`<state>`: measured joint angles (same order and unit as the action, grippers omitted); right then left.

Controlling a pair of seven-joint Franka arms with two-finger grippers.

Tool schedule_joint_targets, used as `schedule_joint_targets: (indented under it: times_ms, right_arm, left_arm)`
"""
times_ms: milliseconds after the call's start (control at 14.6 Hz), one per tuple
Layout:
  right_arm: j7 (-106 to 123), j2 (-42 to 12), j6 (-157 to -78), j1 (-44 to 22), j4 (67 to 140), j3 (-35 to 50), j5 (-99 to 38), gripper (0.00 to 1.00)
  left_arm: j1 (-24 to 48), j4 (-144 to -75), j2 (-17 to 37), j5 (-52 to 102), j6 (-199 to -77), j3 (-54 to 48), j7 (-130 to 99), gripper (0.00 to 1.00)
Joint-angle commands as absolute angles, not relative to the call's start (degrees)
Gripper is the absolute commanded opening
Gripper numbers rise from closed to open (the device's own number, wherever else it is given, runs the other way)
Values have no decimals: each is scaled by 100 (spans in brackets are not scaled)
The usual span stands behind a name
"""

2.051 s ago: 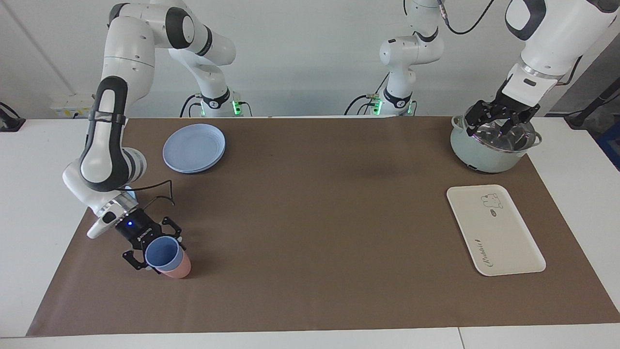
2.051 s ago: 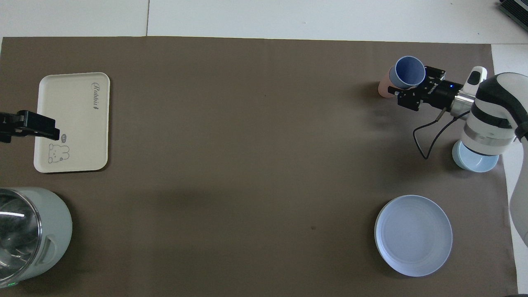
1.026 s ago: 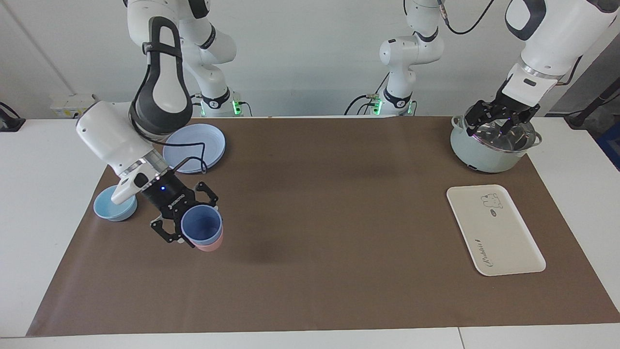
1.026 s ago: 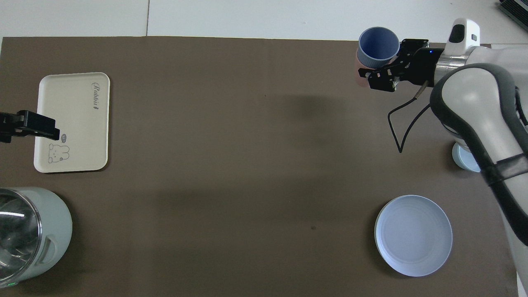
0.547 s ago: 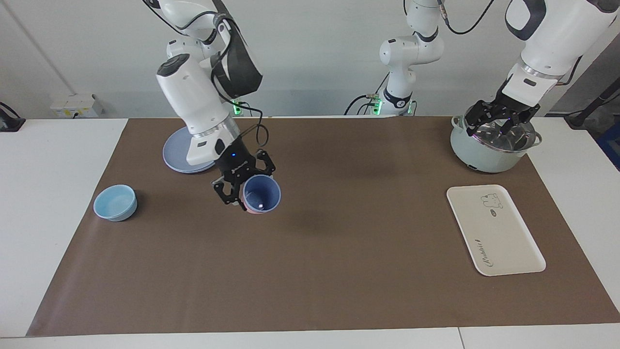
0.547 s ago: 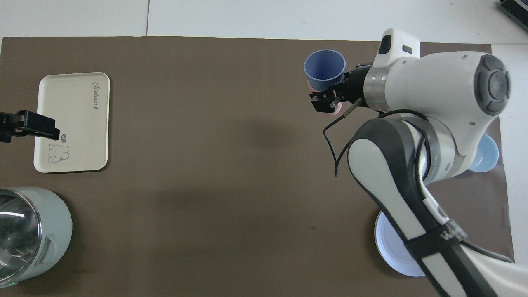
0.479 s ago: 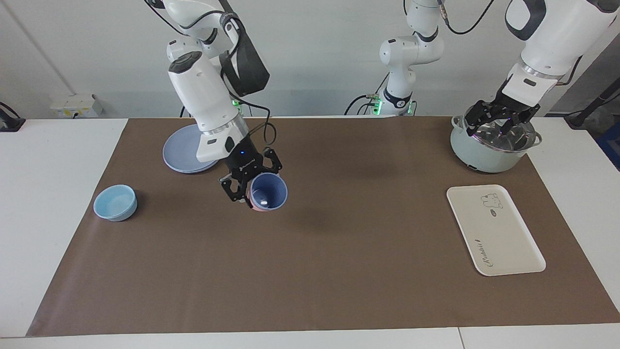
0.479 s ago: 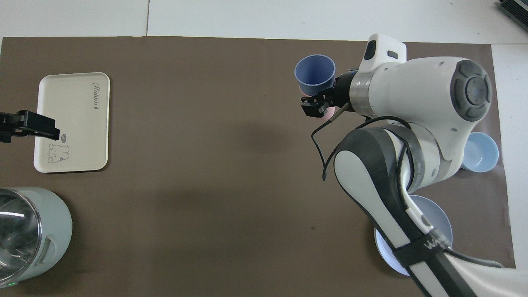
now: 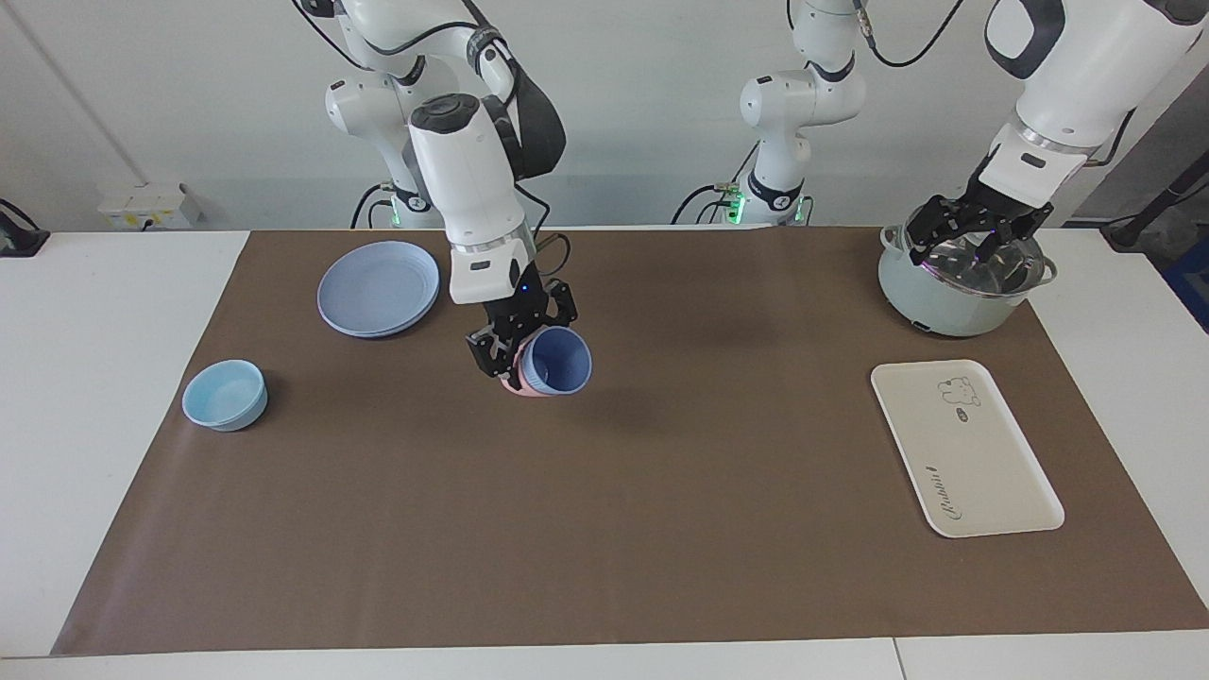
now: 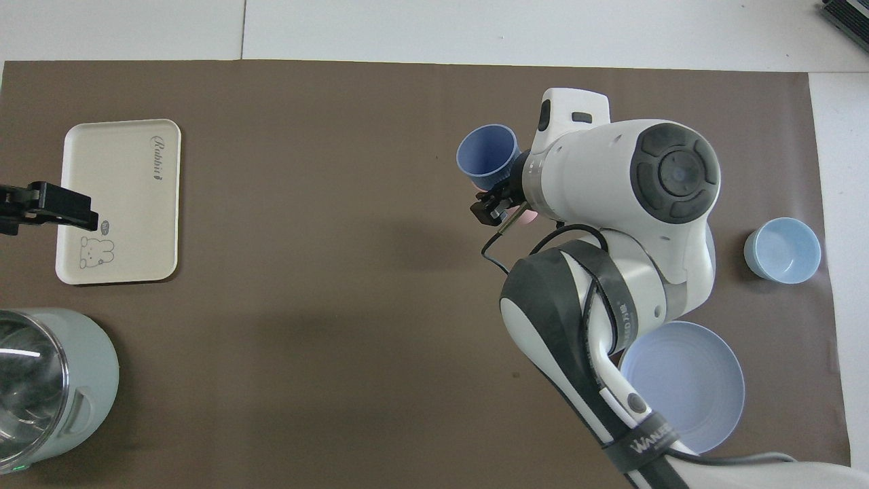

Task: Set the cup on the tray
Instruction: 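Lift the blue cup with the right gripper and carry it toward the tray, then reach the left gripper toward the blue cup held by the right gripper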

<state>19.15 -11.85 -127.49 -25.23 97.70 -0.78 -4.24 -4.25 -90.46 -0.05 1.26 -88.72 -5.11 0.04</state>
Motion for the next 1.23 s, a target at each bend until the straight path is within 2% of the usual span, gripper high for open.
schedule_joint_targets:
  times_ms: [0, 137, 342, 479, 684, 821, 957, 1162]
  right_arm:
    - [1705, -1187, -12218, -2654, 9502, -79, -19, 0]
    - [1461, -1230, -11806, -2961, 9283, -88, 192, 0]
    - [1082, -1546, -10692, -3023, 8353, -79, 395, 0]
    - [1072, -1635, -10250, -3137, 8183, -88, 439, 0]
    - [959, -1626, -10274, -3199, 8183, -79, 519, 0]
    - [897, -1626, -10292, -3217, 8191, -79, 519, 0]
    - [888, -1626, -10292, -3260, 8209, -70, 536, 0]
    - [879, -1626, -10415, -3287, 8253, -70, 527, 0]
  left_arm:
    - [-475, -9281, -202, 53, -8965, -545, -44, 100]
    - [-475, -9281, -202, 44, -8965, -545, -44, 100]
    - [-352, -9272, -202, 44, -8939, -623, -53, 100]
    - [-186, -9421, -289, 70, -8894, -642, -123, 100]
    - [97, -9772, -360, 384, -9744, -676, -936, 100]
    - [105, -9835, -343, 1568, -10123, -668, -1387, 99]
    - [262, -9905, -238, 2204, -10667, -677, -1948, 99]
    - [859, -10107, 200, 2978, -11976, -677, -2687, 99]
